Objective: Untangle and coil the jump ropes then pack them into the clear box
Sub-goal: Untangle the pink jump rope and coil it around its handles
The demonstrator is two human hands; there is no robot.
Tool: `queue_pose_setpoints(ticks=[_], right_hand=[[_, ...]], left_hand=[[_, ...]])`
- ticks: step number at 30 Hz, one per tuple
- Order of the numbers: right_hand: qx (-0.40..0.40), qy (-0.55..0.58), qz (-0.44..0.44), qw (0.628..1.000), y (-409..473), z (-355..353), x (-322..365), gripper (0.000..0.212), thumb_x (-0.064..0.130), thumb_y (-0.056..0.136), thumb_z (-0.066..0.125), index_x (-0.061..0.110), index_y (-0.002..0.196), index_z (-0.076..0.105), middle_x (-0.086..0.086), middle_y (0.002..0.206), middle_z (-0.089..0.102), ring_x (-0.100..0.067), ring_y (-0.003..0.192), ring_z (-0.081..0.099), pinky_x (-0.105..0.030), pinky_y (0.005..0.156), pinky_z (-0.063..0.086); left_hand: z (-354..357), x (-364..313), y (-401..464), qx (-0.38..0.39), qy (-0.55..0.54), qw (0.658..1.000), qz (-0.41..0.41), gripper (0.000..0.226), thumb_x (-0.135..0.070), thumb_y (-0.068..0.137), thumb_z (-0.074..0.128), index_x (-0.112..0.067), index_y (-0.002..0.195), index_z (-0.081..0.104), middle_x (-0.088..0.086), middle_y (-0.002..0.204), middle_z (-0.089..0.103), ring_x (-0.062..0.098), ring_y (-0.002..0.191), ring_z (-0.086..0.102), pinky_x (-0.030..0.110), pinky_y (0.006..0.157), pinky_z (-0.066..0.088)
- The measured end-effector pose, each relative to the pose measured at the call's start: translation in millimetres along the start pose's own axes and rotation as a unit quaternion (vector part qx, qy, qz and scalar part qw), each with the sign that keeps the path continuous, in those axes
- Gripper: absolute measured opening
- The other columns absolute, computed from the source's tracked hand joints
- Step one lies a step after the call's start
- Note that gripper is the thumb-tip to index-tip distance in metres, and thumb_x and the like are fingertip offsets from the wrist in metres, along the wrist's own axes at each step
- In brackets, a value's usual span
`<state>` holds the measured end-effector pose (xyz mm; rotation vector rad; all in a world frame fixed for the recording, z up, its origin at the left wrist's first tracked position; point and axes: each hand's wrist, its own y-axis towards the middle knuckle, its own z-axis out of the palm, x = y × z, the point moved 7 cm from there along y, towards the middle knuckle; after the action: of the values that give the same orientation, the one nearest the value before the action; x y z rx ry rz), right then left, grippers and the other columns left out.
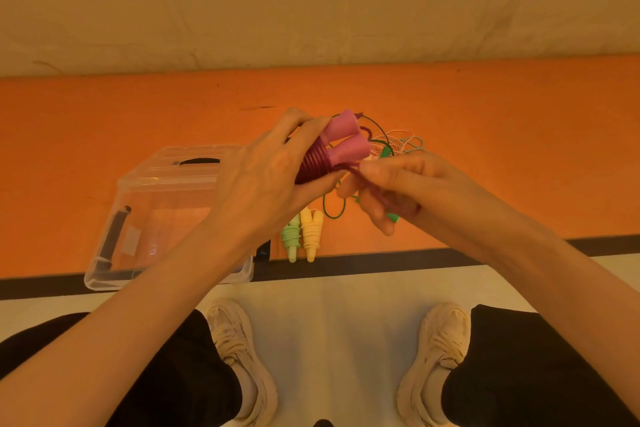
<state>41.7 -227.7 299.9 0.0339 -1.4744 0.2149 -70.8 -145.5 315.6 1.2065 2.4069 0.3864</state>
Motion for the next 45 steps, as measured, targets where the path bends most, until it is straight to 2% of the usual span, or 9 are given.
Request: queue_pose_setpoints(ticks=[3,5,8,14,18,24,28,37,45], right_hand=[[-0.025,0.060,0.062,0.996,4,-7,-1,0.073,0.056,0.085,0.027,-0.001,0.086,0.072,-0.012,0.063,0.064,-0.023,0.052,0.057,-0.025,0.058,0.048],[-0.086,0.037,0.049,0.994,3,-22,3,0.061,0.047,0.094,0.031,0.005,0.085,0.074,-0.011,0.065,0.066,-0.021,0.055,0.060,-0.025,0.058,0.050],[-0.221,-0.180,-0.024,0.958,-6,-43,15,0.016,0.014,0.093,0.059,0.014,0.100,0.073,-0.002,0.070,0.067,-0.010,0.056,0.057,-0.019,0.053,0.047],[-0.246,-0.370,-0.145,0.884,-5,-17,23,0.048,0.036,0.071,0.079,0.021,0.115,0.070,0.000,0.087,0.057,-0.012,0.063,0.051,-0.030,0.060,0.046],[-0.258,-0.451,-0.228,0.823,-3,11,27,0.025,0.023,0.085,0.069,0.011,0.106,0.070,-0.003,0.090,0.057,-0.012,0.074,0.051,-0.032,0.063,0.045],[-0.262,-0.166,-0.179,0.934,3,-7,22,0.013,0.006,0.092,0.059,0.011,0.092,0.072,-0.005,0.073,0.062,-0.013,0.061,0.058,-0.027,0.060,0.050],[-0.269,-0.019,-0.102,0.958,4,-26,6,0.021,0.010,0.097,0.049,0.006,0.085,0.066,-0.001,0.065,0.062,-0.010,0.055,0.057,-0.019,0.056,0.048],[-0.210,-0.026,0.003,0.977,5,-15,-24,0.027,0.018,0.098,0.049,0.005,0.079,0.064,-0.015,0.064,0.065,-0.023,0.062,0.065,-0.038,0.072,0.055],[-0.147,-0.011,0.064,0.987,9,-14,-27,0.033,0.019,0.100,0.045,0.006,0.074,0.061,-0.013,0.062,0.062,-0.020,0.058,0.062,-0.030,0.065,0.055]], left_hand=[[4,2,-2,0.018,-0.003,1.000,-0.011,0.056,-0.064,0.084,0.052,-0.026,0.126,0.054,-0.008,0.114,0.053,0.020,0.081,0.062,0.040,0.053,0.049],[3,-1,-5,0.011,-0.004,1.000,-0.005,0.051,-0.061,0.085,0.052,-0.026,0.120,0.056,-0.008,0.109,0.056,0.021,0.073,0.062,0.038,0.051,0.049],[5,-4,-7,0.029,-0.023,0.999,-0.007,0.043,-0.061,0.084,0.052,-0.028,0.112,0.057,-0.014,0.099,0.053,0.015,0.072,0.057,0.037,0.052,0.047],[19,-10,-8,0.066,-0.080,0.994,-0.029,0.041,-0.058,0.082,0.050,-0.029,0.109,0.060,-0.021,0.096,0.045,0.015,0.079,0.056,0.036,0.065,0.044],[17,-12,-7,0.052,-0.096,0.994,-0.025,0.035,-0.049,0.081,0.057,-0.023,0.106,0.060,-0.010,0.101,0.058,0.020,0.079,0.059,0.045,0.067,0.048],[15,-2,-6,0.052,-0.125,0.987,-0.081,0.058,-0.068,0.079,0.055,-0.031,0.124,0.054,-0.014,0.108,0.053,0.005,0.092,0.053,0.038,0.075,0.049],[7,8,-5,0.032,-0.158,0.981,-0.106,0.066,-0.069,0.074,0.057,-0.029,0.126,0.054,-0.015,0.104,0.050,0.001,0.090,0.048,0.021,0.072,0.042],[1,17,-11,-0.005,-0.244,0.958,-0.148,0.052,-0.057,0.082,0.064,-0.028,0.125,0.055,-0.018,0.106,0.054,0.000,0.094,0.052,0.022,0.077,0.042],[-1,7,-13,-0.001,-0.265,0.957,-0.117,0.052,-0.056,0.083,0.063,-0.025,0.124,0.056,-0.016,0.100,0.053,0.002,0.090,0.053,0.013,0.072,0.037]])
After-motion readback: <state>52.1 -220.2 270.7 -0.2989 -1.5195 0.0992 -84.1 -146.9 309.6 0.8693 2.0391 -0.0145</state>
